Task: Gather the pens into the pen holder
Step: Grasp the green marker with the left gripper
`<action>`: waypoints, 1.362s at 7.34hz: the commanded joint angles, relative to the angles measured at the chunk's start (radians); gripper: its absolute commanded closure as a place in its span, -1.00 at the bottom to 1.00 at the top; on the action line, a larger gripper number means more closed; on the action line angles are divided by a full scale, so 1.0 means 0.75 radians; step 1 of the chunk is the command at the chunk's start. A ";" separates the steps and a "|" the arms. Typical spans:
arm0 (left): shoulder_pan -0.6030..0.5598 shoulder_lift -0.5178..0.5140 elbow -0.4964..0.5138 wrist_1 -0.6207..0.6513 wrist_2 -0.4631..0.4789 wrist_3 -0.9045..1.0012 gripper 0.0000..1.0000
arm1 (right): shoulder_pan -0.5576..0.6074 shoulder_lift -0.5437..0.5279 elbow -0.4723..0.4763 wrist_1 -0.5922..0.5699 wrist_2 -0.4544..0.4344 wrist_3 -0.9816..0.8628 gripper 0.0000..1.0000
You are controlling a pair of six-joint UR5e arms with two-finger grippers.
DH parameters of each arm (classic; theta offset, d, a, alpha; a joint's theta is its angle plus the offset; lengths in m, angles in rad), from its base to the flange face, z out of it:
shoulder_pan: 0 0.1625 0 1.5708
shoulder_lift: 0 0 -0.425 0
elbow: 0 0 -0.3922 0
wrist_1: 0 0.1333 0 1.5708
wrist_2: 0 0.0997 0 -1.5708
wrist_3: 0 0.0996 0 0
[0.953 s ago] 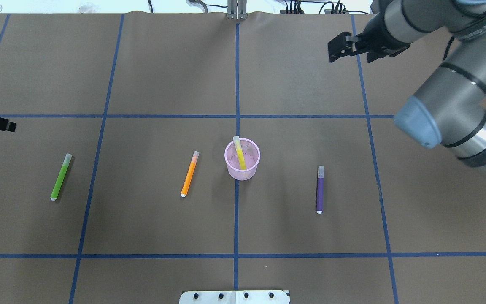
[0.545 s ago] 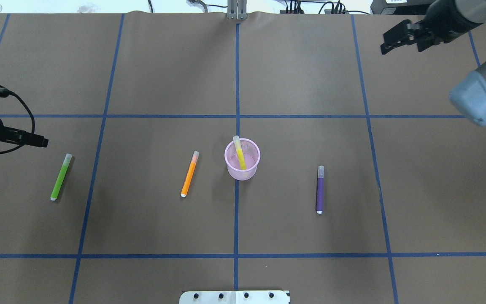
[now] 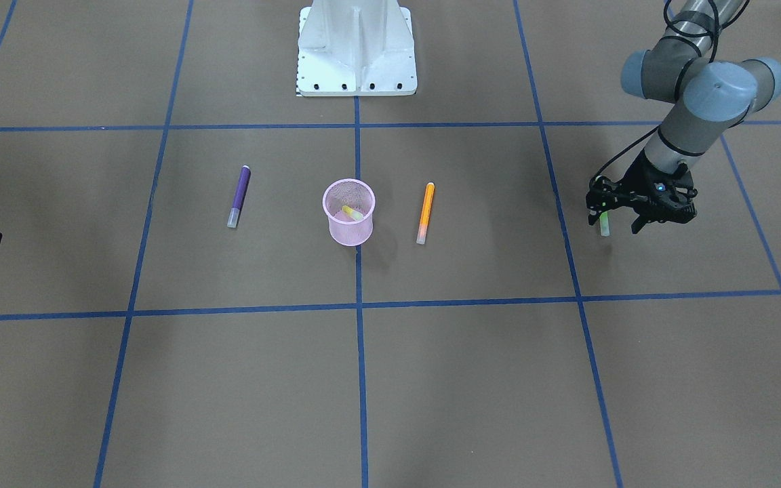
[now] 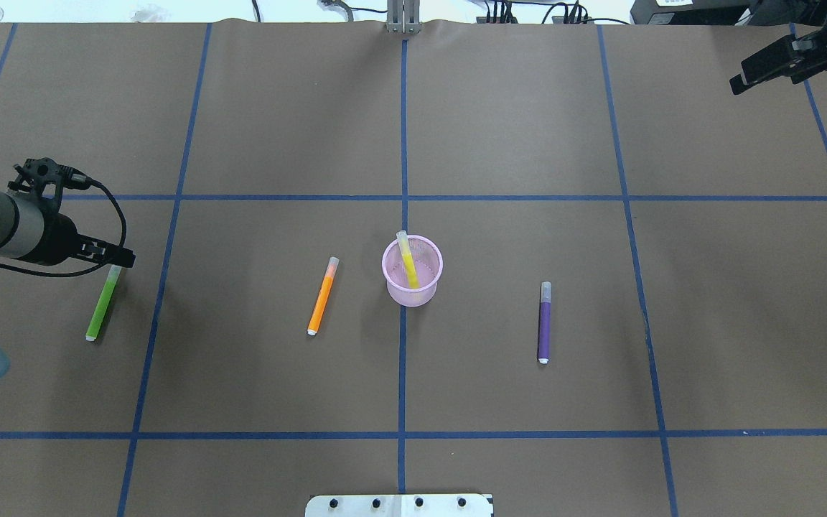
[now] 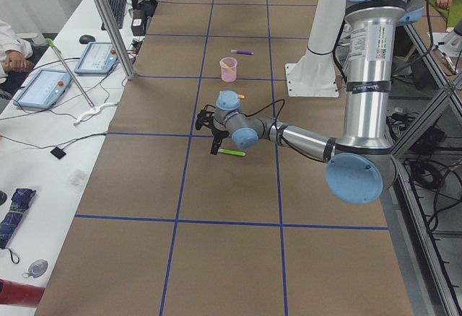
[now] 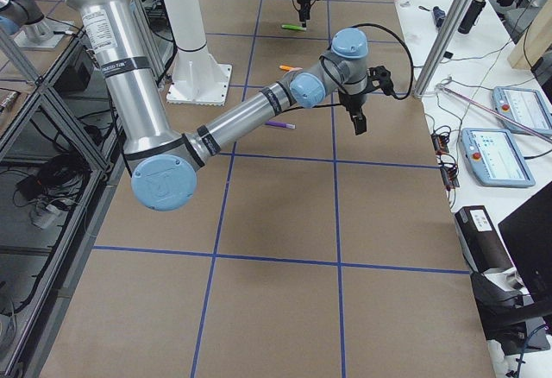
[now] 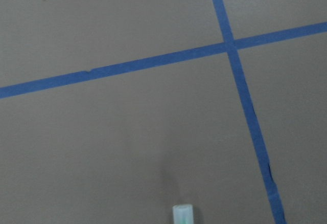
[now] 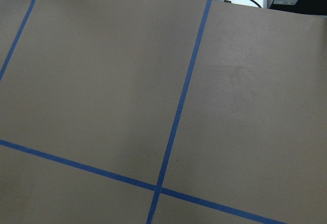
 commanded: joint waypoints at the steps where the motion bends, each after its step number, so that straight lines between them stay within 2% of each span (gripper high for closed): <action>1: 0.009 -0.002 0.016 0.000 0.000 0.007 -0.39 | 0.009 -0.010 0.002 0.000 0.007 -0.015 -0.99; 3: 0.013 0.002 0.014 0.000 0.000 0.007 -0.30 | 0.009 -0.012 0.002 0.002 0.005 -0.015 -0.99; 6: 0.019 0.092 0.010 -0.110 -0.002 0.003 -0.25 | 0.009 -0.012 0.004 0.004 0.001 -0.015 -0.99; 10: 0.068 0.084 0.012 -0.106 0.049 -0.012 -0.09 | 0.009 -0.014 0.006 0.004 -0.003 -0.015 -0.99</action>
